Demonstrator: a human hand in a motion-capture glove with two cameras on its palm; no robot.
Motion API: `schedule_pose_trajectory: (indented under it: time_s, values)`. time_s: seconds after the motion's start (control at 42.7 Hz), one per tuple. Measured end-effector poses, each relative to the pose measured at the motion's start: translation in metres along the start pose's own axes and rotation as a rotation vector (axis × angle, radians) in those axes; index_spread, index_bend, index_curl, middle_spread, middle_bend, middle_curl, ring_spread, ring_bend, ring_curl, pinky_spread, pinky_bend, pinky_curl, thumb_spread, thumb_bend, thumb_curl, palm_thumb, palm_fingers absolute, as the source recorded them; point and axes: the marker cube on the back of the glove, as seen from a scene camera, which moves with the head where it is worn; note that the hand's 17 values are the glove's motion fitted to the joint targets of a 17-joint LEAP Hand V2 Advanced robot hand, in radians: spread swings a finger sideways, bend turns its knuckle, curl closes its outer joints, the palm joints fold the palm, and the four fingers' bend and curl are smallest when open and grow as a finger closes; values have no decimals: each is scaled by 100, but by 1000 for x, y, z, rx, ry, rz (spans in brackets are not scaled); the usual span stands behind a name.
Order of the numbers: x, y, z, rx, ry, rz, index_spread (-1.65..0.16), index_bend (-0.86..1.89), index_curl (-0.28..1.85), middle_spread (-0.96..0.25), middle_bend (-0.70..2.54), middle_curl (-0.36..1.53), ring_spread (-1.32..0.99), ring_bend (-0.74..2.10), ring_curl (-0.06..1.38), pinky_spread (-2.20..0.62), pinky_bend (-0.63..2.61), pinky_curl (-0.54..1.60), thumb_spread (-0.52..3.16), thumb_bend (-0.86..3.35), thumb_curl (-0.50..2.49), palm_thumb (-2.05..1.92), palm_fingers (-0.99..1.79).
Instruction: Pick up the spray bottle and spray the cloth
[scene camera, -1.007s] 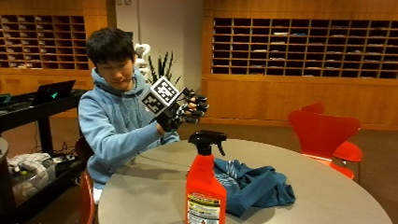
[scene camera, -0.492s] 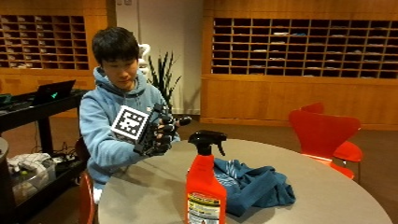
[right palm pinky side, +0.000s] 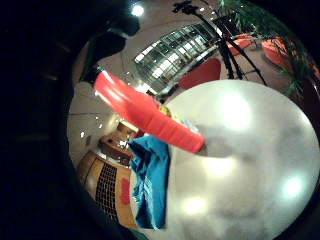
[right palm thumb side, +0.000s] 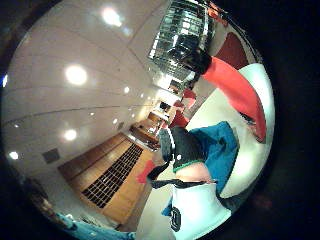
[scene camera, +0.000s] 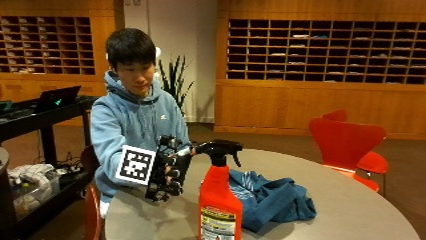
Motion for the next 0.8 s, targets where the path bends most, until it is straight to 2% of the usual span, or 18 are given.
schedule_pose_trajectory:
  time_s: [0.187, 0.351, 0.796]
  values:
    - [11, -21, 15, 1, -10, 34, -23, 10, 18, 1, 20, 37, 8, 47, 33, 18, 55, 36, 102, -3, 39, 67, 25]
    - [15, -29, 28, -86, -67, 79, -23, 10, 17, 1, 21, 37, 8, 48, 33, 19, 55, 36, 101, -3, 38, 65, 23]
    - [10, -50, 55, -173, -91, 201, -20, 10, 17, 4, 26, 38, 8, 51, 33, 20, 54, 35, 95, -4, 35, 61, 26]
